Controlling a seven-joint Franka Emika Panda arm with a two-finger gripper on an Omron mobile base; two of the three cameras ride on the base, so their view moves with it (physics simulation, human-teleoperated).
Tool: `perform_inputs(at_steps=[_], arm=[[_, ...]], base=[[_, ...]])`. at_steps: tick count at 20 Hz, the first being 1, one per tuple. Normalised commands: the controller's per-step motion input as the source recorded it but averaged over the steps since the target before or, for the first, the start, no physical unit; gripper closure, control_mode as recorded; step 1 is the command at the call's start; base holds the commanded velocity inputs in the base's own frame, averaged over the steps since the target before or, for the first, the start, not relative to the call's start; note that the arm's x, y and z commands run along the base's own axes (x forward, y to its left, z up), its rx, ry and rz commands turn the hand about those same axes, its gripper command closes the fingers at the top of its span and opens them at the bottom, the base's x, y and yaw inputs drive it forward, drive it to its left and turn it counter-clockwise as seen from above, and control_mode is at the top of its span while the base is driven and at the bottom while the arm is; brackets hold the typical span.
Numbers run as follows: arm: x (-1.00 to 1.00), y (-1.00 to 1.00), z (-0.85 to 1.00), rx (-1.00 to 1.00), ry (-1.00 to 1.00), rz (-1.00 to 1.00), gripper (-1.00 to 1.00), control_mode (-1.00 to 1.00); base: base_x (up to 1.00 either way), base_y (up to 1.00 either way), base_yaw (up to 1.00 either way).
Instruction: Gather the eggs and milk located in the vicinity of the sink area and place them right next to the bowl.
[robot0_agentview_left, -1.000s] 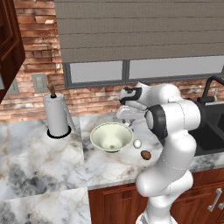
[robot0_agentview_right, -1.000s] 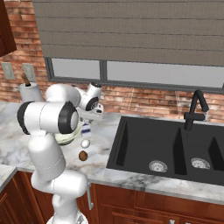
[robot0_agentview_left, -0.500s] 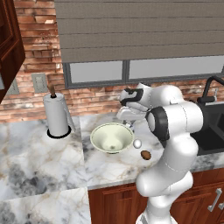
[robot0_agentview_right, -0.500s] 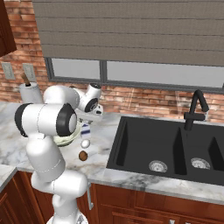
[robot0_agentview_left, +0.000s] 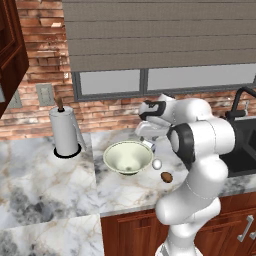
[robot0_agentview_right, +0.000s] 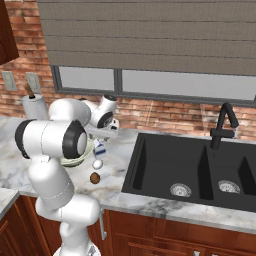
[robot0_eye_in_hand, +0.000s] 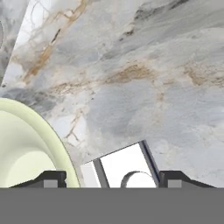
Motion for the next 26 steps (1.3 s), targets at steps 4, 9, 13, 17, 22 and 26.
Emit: perform_inputs(at_steps=[4, 9, 13, 17, 22, 26], arm=[[0.00, -0.12, 0.12, 0.00, -0.06, 0.00, -1.00, -1.00], [0.00, -0.06, 0.33, 0.00, -0.07, 0.00, -1.00, -1.00], [-0.03, 0.00, 0.45, 0.00, -0.07, 0.00, -1.00, -1.00], [-0.52, -0.03, 0.35, 0.00, -0.06, 0.00, -1.00, -1.00], [-0.87, -0.19, 0.07, 0.00, -0.02, 0.00, -1.00, -1.00], [-0.87, -0.40, 0.07, 0.00, 0.00, 0.00, -1.00, -1.00]], base=[[0.00, 0.00, 0.00], [0.00, 0.00, 0.00], [0.00, 0.00, 0.00], [0.00, 0.00, 0.00], [0.00, 0.00, 0.00], [0.00, 0.00, 0.00]])
